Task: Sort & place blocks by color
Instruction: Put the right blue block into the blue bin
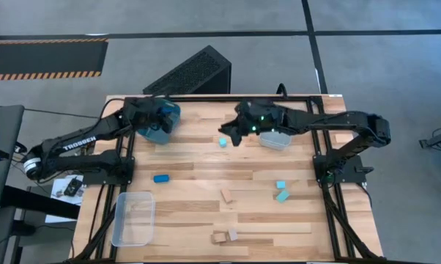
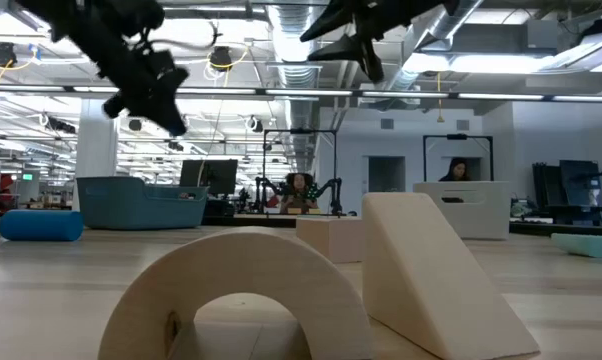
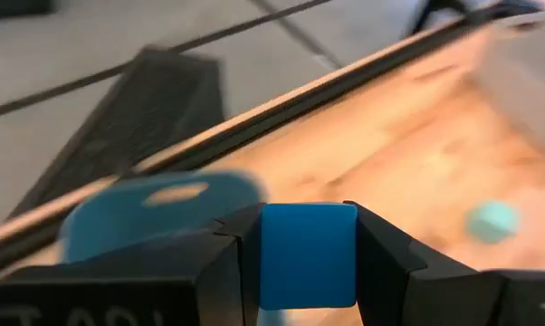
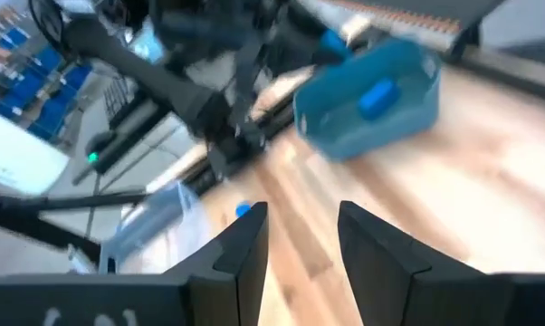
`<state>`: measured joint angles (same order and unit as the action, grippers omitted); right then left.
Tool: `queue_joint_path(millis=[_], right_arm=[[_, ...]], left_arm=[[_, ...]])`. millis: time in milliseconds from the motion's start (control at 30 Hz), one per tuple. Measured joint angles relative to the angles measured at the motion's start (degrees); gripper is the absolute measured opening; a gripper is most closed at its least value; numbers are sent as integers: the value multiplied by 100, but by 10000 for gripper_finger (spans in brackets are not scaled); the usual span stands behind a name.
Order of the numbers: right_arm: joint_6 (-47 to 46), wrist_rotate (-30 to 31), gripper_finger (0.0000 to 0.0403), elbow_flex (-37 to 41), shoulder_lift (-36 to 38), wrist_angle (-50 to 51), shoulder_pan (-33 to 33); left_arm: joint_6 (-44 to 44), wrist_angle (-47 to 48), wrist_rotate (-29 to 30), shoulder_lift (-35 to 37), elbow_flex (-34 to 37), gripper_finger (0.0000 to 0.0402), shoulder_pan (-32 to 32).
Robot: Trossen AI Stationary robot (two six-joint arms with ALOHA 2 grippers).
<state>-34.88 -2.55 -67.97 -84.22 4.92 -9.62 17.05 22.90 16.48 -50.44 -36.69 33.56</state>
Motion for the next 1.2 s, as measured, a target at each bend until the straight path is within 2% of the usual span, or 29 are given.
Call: queue_joint_path(millis=[100, 200, 367, 533, 800, 1200], right_arm=[[-214, 130, 159, 154, 0, -101, 177], [-338, 284, 159, 226, -3, -45, 321], [-489, 444, 159, 228, -3, 75, 554], [-564, 746, 159, 228, -3, 570, 731], [-935, 792, 163, 292, -66, 825, 771], [-1016, 790, 171, 294, -66, 834, 722]], left_arm=[[308, 105, 458, -49, 284, 107, 105], [775, 155, 589, -226, 512, 107, 197], [1350, 207, 599, -654, 701, 107, 389], [1431, 245, 595, -1058, 701, 107, 587], [1773, 382, 177, -1684, 701, 110, 886], [2032, 351, 110, -2367, 701, 163, 1274]])
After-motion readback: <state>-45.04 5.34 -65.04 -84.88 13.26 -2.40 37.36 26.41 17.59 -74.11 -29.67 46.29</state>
